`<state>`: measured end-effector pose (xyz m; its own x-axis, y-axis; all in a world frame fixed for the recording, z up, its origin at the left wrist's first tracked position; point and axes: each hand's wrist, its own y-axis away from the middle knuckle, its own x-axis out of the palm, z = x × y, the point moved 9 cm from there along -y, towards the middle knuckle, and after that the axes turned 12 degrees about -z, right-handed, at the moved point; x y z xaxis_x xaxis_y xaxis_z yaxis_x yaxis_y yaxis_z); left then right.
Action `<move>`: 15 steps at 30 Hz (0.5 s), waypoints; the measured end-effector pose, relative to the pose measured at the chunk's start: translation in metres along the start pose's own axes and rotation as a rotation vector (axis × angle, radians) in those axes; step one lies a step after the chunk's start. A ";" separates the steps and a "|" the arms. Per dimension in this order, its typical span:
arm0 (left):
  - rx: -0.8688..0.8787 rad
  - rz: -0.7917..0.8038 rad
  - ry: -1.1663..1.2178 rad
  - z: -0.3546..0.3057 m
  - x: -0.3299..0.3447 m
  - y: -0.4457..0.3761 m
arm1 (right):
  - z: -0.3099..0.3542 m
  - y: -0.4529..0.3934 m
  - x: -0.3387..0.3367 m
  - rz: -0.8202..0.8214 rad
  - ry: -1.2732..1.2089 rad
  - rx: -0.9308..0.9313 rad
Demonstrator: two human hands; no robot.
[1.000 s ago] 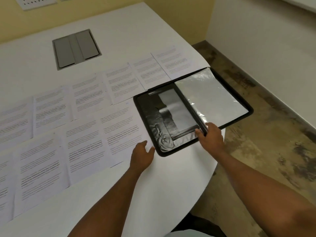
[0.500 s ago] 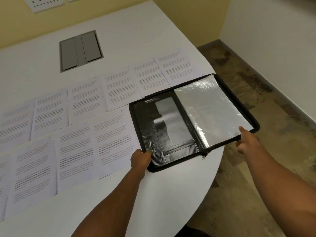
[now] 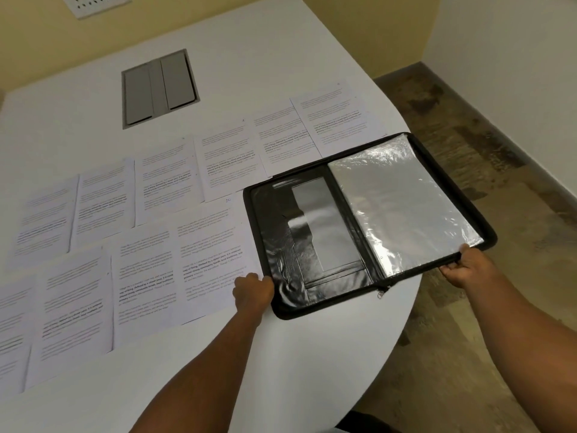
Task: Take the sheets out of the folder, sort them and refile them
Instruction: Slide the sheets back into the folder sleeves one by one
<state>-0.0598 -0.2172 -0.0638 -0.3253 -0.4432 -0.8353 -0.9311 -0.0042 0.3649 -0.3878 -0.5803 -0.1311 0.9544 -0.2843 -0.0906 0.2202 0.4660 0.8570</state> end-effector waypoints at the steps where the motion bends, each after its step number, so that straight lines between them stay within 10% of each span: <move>1: -0.005 0.004 0.019 0.001 0.001 -0.001 | 0.000 0.000 0.000 -0.008 0.011 0.002; 15: -0.261 0.063 0.419 -0.005 0.016 0.009 | 0.009 0.014 -0.001 0.008 -0.029 -0.007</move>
<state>-0.0725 -0.2290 -0.0715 -0.2357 -0.7717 -0.5906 -0.8219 -0.1659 0.5449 -0.3870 -0.5811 -0.1146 0.9498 -0.3051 -0.0689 0.2143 0.4743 0.8539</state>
